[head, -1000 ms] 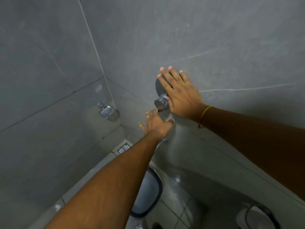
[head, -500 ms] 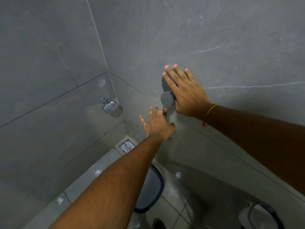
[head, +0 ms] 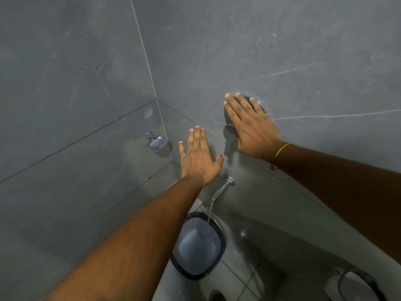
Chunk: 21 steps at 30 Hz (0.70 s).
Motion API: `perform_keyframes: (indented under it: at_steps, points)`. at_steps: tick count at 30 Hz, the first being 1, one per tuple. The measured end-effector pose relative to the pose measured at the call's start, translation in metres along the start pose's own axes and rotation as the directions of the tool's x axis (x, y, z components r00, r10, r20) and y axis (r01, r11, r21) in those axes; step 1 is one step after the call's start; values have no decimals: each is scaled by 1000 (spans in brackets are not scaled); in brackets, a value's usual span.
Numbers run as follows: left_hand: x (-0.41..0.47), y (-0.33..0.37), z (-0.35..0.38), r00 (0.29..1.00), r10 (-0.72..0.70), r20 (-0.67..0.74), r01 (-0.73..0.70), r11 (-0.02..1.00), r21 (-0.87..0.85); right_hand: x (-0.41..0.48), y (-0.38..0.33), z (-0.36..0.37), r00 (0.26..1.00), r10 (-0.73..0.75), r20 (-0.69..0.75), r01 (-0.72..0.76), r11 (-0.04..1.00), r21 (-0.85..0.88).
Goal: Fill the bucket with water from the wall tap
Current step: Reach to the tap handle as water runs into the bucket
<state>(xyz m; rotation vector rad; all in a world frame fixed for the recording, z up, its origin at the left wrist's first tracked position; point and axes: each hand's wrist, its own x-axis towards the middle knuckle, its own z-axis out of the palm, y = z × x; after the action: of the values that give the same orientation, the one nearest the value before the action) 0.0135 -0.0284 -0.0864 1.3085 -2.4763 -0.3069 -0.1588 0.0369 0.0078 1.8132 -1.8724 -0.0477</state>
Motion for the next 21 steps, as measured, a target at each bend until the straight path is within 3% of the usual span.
perform_keyframes:
  at_steps: [9, 13, 21]
  points:
    - [1, 9, -10, 996, 92, -18, -90, 993, 80, 0, 2, -9, 989, 30, 148, -11, 992, -129]
    - [2, 14, -13, 995, 97, -10, -96, 991, 88, 4, 8, -11, 982, -12, 189, 57, 971, -234]
    - [5, 18, -17, 994, 109, -16, -106, 989, 106, 7, 17, -10, 975, -70, 210, 124, 958, -258]
